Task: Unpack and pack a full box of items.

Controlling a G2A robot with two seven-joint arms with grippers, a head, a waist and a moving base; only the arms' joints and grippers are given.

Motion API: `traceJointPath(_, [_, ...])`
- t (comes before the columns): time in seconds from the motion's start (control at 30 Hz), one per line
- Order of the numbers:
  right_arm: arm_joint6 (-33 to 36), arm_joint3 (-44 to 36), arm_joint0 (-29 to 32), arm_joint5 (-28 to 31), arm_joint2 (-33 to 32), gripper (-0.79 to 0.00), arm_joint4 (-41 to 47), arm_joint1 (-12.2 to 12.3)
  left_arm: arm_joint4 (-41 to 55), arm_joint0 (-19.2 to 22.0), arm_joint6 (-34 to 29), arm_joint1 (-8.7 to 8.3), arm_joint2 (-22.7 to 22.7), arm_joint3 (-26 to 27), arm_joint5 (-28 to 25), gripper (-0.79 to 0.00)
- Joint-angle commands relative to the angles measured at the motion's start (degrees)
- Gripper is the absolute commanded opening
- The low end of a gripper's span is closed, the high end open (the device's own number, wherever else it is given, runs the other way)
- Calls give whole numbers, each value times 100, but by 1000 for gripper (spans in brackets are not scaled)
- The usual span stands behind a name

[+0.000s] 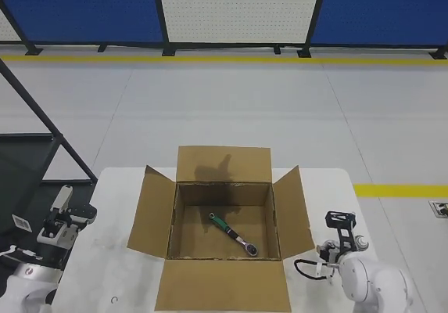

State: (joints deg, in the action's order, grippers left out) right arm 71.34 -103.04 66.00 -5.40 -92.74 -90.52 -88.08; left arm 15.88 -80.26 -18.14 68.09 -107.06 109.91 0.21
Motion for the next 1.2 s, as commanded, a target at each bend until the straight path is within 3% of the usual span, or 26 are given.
traceJointPath(0.0, [19,113,-39,23,-14,-785,-58,14,0,0,0,0,0,0,0,0])
traceJointPath(0.47, [39,958,-459,-116,8,-785,-85,68,0,0,0,0,0,0,0,0])
traceJointPath(0.5, [47,982,-470,-120,3,-659,-77,73,0,0,0,0,0,0,0,0])
traceJointPath(0.6, [57,1013,-480,-119,-6,-449,-54,86,0,0,0,0,0,0,0,0])
traceJointPath(0.7, [71,1012,-476,-109,-11,-382,-12,98,0,0,0,0,0,0,0,0])
traceJointPath(0.73, [75,1007,-475,-112,-14,-225,4,102,0,0,0,0,0,0,0,0])
traceJointPath(1.0, [82,859,-426,-108,-42,-80,129,135,0,0,0,0,0,0,0,0])
traceJointPath(1.17, [-16,136,-206,-174,-247,-22,427,160,0,0,0,0,0,0,0,0])
